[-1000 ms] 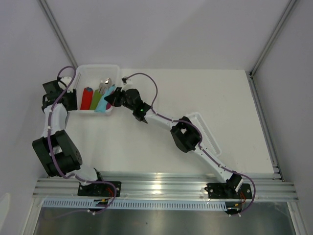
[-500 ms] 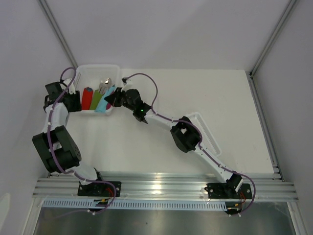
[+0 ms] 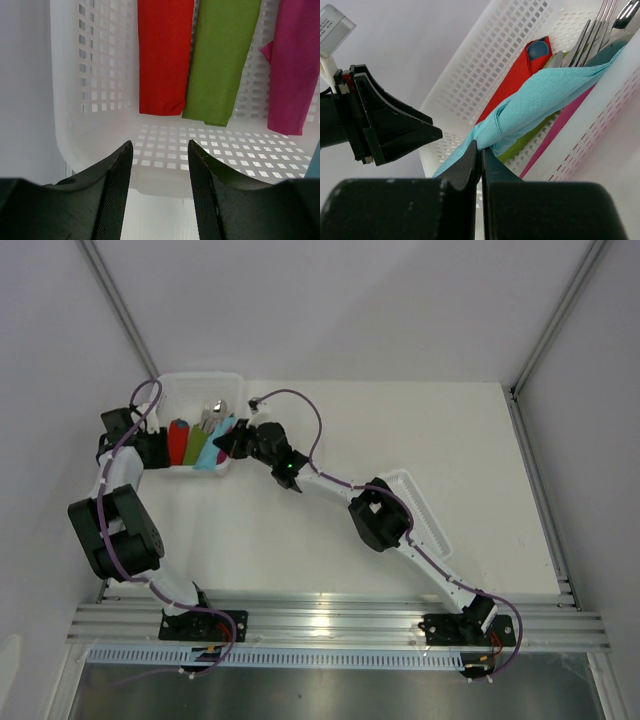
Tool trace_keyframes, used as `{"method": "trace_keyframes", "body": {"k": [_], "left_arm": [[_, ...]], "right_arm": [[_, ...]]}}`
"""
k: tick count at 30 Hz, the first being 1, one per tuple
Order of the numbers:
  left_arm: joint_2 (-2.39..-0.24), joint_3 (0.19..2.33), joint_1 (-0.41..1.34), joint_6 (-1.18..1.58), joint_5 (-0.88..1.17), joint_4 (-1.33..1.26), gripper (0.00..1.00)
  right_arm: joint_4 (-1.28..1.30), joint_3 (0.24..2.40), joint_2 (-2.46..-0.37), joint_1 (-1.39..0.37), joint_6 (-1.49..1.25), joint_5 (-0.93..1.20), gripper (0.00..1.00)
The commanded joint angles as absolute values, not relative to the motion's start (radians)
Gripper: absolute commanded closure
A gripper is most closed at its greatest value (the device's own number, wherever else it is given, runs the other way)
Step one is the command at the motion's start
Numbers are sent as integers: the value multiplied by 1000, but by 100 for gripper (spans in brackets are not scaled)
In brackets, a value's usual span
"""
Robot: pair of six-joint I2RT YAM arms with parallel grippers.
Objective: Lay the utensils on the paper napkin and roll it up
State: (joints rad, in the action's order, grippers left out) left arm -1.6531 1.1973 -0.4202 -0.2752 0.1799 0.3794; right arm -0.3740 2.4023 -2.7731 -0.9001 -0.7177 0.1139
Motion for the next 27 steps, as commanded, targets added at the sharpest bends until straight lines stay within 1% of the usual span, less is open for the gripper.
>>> {"method": "trace_keyframes", "body": {"k": [1,5,13,27], "left_arm": [[-1666,1207,-416,-304,152,387,48],[-1657,1175,-417,-343,140,374,51],[-1618,1115,-422,-411,98,339,51],[-1540,1060,-443,-485,97,322,51]], "right_arm": [[-397,2391,-2707,-916,-683,120,100],[-400,2393,-2711,-916,-686,118,100],[-402,2352,-2691,-926,-693,124,100],[-486,2111,-2588,-986,-716,126,100]]}}
